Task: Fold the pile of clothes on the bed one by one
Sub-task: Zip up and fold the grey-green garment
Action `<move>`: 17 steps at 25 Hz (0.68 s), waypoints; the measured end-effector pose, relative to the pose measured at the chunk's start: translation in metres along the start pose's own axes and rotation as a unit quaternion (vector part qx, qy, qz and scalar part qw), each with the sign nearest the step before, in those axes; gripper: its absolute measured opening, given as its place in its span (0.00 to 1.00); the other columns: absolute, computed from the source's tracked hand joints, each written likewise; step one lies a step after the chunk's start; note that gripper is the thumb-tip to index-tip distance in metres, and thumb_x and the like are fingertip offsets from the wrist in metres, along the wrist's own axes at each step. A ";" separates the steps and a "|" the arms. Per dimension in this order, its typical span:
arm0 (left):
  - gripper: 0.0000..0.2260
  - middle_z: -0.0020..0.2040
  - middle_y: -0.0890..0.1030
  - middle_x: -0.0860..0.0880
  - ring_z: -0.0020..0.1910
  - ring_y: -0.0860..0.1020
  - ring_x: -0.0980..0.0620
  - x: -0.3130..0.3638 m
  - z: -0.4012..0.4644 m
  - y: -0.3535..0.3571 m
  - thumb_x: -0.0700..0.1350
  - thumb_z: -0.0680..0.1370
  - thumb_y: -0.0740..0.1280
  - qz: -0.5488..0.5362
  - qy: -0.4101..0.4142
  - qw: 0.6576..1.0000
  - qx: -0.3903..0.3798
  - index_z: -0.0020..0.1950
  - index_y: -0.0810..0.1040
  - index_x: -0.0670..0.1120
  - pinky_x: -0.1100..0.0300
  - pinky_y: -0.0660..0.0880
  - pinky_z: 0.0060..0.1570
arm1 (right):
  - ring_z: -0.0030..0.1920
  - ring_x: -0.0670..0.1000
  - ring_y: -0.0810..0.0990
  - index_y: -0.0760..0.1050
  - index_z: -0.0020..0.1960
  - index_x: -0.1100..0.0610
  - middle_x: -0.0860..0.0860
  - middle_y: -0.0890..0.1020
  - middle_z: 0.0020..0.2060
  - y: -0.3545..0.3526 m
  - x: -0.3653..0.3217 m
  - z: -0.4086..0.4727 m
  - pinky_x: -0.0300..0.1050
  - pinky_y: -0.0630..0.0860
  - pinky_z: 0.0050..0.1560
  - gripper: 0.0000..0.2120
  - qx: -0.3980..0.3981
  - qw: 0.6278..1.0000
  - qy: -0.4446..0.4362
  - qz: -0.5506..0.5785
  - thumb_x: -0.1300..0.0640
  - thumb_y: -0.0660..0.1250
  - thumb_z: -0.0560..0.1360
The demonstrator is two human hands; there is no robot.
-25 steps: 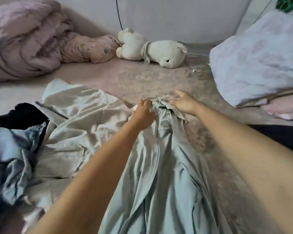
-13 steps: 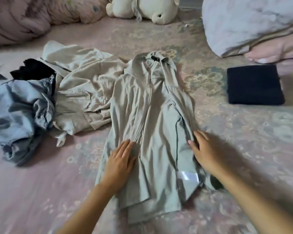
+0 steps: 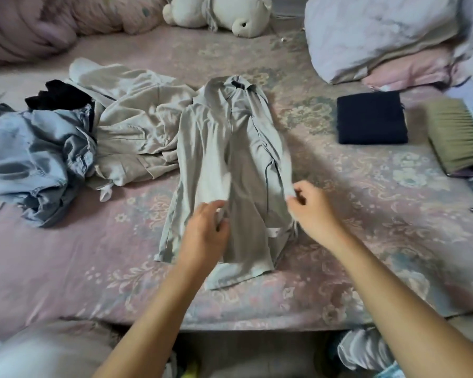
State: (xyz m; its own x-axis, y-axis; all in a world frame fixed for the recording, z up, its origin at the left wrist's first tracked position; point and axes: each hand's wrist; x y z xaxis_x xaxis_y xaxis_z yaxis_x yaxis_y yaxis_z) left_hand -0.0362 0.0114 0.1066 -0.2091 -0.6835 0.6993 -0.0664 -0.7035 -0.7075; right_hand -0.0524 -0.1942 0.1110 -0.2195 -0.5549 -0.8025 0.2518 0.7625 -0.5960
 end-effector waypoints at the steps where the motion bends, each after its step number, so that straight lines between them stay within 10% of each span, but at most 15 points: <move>1: 0.17 0.49 0.75 0.48 0.43 0.76 0.51 0.007 -0.007 0.002 0.39 0.77 0.66 -0.032 0.050 0.996 -0.071 0.66 0.75 0.44 0.65 0.70 0.44 | 0.40 0.50 0.78 0.75 0.55 0.54 0.50 0.79 0.42 0.008 -0.008 -0.009 0.48 0.77 0.43 0.08 -0.075 0.997 -0.028 0.011 0.59 0.66 0.76; 4: 0.25 0.51 0.74 0.53 0.46 0.76 0.59 -0.012 -0.028 0.005 0.49 0.74 0.71 -0.057 0.104 0.969 -0.216 0.70 0.70 0.47 0.69 0.73 0.47 | 0.56 0.43 0.77 0.68 0.70 0.51 0.46 0.77 0.60 0.015 0.002 -0.028 0.41 0.74 0.57 0.23 -0.260 0.965 0.003 0.042 0.53 0.67 0.76; 9: 0.36 0.62 0.74 0.43 0.61 0.72 0.41 -0.098 -0.044 0.012 0.50 0.64 0.79 0.188 0.063 0.973 -0.120 0.69 0.72 0.42 0.45 0.71 0.57 | 0.61 0.54 0.69 0.64 0.73 0.55 0.55 0.66 0.65 -0.002 0.062 -0.027 0.48 0.72 0.58 0.27 -0.133 0.957 0.067 -0.249 0.53 0.67 0.76; 17: 0.12 0.44 0.78 0.42 0.38 0.76 0.42 -0.096 -0.028 -0.007 0.27 0.69 0.62 0.073 0.021 0.997 0.033 0.48 0.79 0.37 0.55 0.69 0.34 | 0.33 0.51 0.74 0.74 0.54 0.61 0.54 0.79 0.42 -0.024 0.065 -0.003 0.41 0.69 0.28 0.06 0.094 0.979 0.114 -0.141 0.65 0.61 0.77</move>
State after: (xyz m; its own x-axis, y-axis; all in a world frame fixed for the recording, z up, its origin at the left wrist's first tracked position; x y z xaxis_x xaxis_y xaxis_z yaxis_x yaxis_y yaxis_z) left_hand -0.0432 0.0871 0.0416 -0.2527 -0.7715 0.5839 0.0312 -0.6096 -0.7921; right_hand -0.0756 -0.2473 0.0732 -0.5050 -0.6293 -0.5907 0.3156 0.5024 -0.8050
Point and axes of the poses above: each hand's wrist, its own z-axis towards the middle knuckle, its own y-axis out of the palm, x = y × z
